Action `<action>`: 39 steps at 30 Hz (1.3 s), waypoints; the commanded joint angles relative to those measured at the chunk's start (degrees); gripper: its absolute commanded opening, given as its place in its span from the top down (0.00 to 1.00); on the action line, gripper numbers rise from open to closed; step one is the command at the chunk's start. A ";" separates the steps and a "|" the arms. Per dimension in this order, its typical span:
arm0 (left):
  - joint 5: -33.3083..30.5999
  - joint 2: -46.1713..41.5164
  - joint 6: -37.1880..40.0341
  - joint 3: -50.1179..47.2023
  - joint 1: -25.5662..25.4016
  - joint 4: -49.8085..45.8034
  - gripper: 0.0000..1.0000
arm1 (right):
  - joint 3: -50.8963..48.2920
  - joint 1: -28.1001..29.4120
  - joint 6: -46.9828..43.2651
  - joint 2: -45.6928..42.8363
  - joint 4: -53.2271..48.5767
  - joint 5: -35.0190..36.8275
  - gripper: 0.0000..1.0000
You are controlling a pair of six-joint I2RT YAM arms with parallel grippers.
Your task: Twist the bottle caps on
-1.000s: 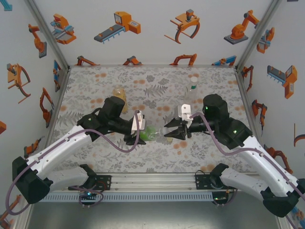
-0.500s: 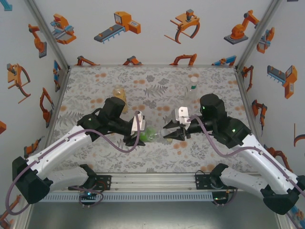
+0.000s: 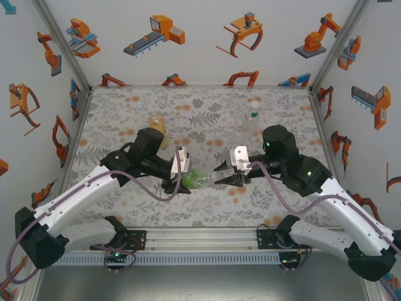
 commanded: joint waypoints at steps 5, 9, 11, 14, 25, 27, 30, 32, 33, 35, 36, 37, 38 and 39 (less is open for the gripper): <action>6.19 -1.08 0.15 1.52 0.64 3.30 1.00 | -1.56 1.09 -1.04 -2.12 1.70 -0.09 1.00; 5.94 -0.72 -0.09 1.68 0.64 3.22 1.00 | -0.34 1.53 -1.04 -0.50 -0.50 -0.27 1.00; 5.24 -0.44 -0.57 1.89 0.63 3.02 1.00 | 0.10 1.95 -1.04 0.02 -1.22 0.02 1.00; 4.81 0.38 -0.45 2.70 0.60 1.96 1.00 | 0.36 2.42 -1.13 0.42 -1.58 0.81 1.00; 5.24 1.66 -0.06 3.47 0.57 0.13 1.00 | 1.36 3.02 -1.13 0.72 -1.41 3.89 1.00; 5.42 2.25 0.24 3.97 0.54 -0.62 1.00 | 1.36 3.16 -1.13 0.55 -1.09 4.01 1.00; 5.93 2.62 0.33 4.23 0.51 -1.00 1.00 | 1.33 3.52 -1.14 0.38 -0.64 3.93 1.00; 6.42 2.65 0.42 4.31 0.47 -1.20 1.00 | 1.31 3.73 -1.13 0.42 -0.47 3.68 1.00; 6.76 2.65 0.49 4.35 0.43 -1.20 1.00 | 1.12 3.83 -1.13 0.55 -0.29 3.42 1.00; 7.35 2.48 0.68 4.29 0.54 -1.25 1.00 | 1.00 3.96 -1.13 0.63 -0.19 3.23 1.00; 7.64 2.56 0.66 4.28 0.49 -1.26 1.00 | 0.96 4.08 -1.13 0.72 -0.19 3.24 1.00; 8.17 2.41 0.78 4.28 0.52 -1.35 1.00 | 0.80 4.10 -1.13 0.65 -0.13 3.22 1.00; 8.84 2.33 1.34 4.34 0.53 -1.59 1.00 | 0.58 4.10 -1.25 0.61 -0.04 3.22 1.00; 9.78 2.01 1.95 4.23 0.49 -1.70 1.00 | 0.28 4.05 -1.21 0.43 0.14 3.26 1.00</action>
